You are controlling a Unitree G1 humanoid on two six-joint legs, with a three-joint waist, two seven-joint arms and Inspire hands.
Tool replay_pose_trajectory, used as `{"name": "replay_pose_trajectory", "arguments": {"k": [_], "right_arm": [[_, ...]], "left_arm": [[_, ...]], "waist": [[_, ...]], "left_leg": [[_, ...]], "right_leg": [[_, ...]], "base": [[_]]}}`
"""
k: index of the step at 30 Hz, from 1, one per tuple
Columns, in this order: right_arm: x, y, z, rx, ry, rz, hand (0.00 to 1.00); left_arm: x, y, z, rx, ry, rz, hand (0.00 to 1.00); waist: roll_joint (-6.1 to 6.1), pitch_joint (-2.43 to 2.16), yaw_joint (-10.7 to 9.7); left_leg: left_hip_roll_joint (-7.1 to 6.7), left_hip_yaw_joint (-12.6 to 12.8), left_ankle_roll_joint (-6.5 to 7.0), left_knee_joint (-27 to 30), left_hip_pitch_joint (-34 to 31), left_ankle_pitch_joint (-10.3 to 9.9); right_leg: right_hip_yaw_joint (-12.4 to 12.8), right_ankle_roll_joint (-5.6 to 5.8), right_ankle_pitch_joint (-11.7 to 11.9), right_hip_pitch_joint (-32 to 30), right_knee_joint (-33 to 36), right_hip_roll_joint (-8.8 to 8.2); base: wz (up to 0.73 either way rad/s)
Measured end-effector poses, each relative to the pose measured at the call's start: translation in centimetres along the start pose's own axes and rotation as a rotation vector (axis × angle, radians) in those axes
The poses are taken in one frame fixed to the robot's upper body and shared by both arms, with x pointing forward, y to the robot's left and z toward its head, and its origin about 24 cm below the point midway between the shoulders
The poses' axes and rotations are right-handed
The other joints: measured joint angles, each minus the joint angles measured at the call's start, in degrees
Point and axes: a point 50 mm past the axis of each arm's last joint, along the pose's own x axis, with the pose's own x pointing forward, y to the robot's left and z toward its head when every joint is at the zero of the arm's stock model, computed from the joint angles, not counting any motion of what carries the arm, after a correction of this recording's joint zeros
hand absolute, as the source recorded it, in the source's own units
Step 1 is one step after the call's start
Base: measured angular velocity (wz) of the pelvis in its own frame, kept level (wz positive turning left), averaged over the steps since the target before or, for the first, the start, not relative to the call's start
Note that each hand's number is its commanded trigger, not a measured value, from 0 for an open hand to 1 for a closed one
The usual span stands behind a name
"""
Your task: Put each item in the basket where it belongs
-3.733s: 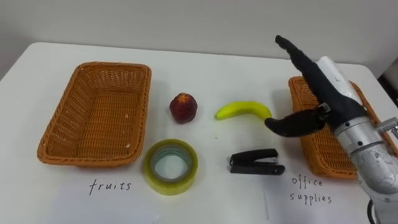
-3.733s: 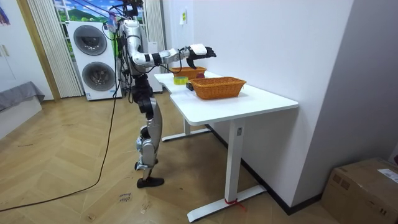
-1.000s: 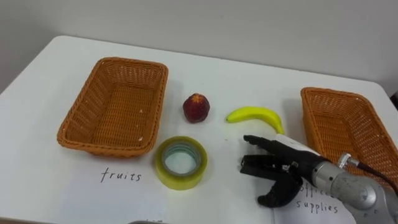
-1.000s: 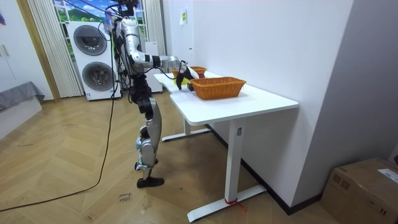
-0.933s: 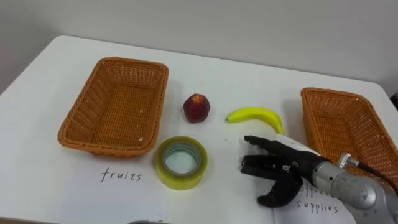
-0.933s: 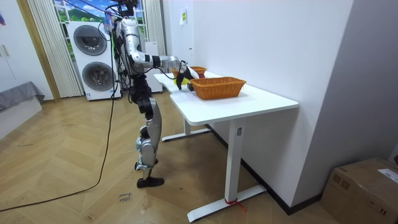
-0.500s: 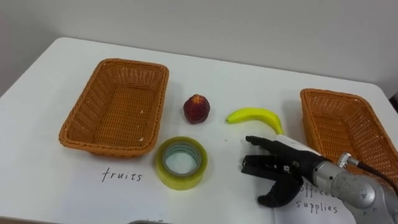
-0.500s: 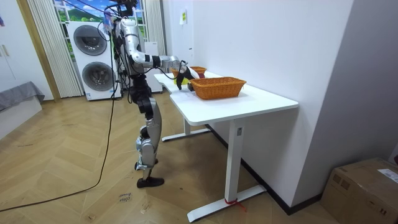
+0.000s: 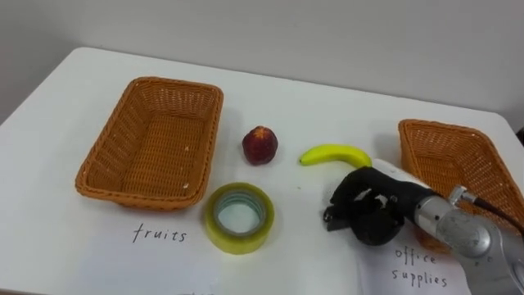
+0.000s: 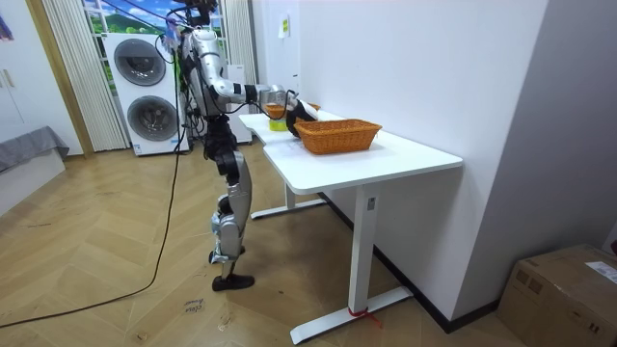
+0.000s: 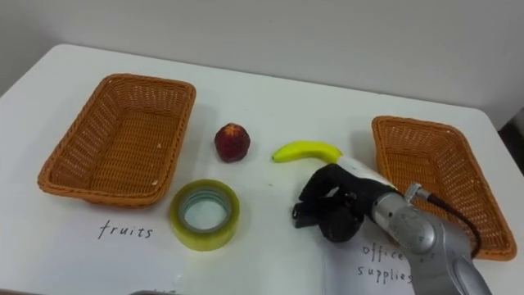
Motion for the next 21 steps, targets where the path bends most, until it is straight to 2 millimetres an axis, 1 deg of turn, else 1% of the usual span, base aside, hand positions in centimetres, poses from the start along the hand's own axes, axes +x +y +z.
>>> {"name": "replay_pose_trajectory", "arguments": {"k": [3, 7, 8, 12, 16, 21], "right_arm": [[0.01, -0.01, -0.15, 0.007, 0.014, 0.001, 1.00], [-0.10, 0.24, -0.33, 0.025, 0.017, 0.014, 1.00], [-0.09, 0.28, -0.40, 0.031, 0.020, 0.016, 1.00], [-0.11, 0.20, -0.49, 0.038, 0.024, 0.013, 1.00], [-0.17, 0.23, -0.33, 0.053, 0.016, 0.014, 1.00], [-0.33, 0.16, 0.25, 0.052, -0.014, 0.008, 1.00]], "left_arm": [[0.03, 0.07, 0.16, 0.000, -0.003, 0.000, 0.00], [0.03, 0.05, 0.14, 0.000, 0.000, -0.004, 0.00], [0.03, 0.06, 0.17, 0.001, -0.001, -0.004, 0.00], [0.03, 0.03, 0.18, 0.003, -0.001, -0.004, 0.00], [0.03, 0.04, 0.20, -0.002, -0.001, -0.002, 0.00], [0.02, 0.22, 0.30, -0.002, -0.013, 0.028, 0.00]], "waist": [[-0.01, 0.00, 0.6], [0.03, 0.03, 0.4], [0.14, 0.10, 0.4], [0.49, 0.10, 0.3], [0.57, 0.11, 0.3], [0.35, 0.18, -0.2]], "left_leg": [[0.00, 0.0, 0.00, 0.0, 0.1, 0.0], [0.01, 0.0, 0.00, -0.1, 0.1, 0.0], [0.05, 0.0, 0.04, -0.2, 0.1, -0.1], [0.07, 0.0, 0.08, 0.0, 0.0, -0.1], [-0.01, 0.0, 0.10, 0.3, -0.3, -0.1], [-0.02, 0.0, 0.14, 0.7, -0.8, -0.1]], "right_leg": [[0.0, 0.00, 0.0, 0.1, 0.0, 0.00], [-0.1, 0.00, 0.0, 0.2, 0.1, 0.00], [-0.1, -0.03, 0.0, 0.2, 0.1, 0.03], [-0.1, -0.04, 0.1, 0.1, 0.6, -0.03], [0.1, -0.05, 0.1, -0.5, 0.8, -0.14], [0.2, -0.04, 0.1, -1.1, 0.8, -0.11]], "base": [[0.00], [0.00], [0.00], [0.00], [-0.01], [0.00]]}}
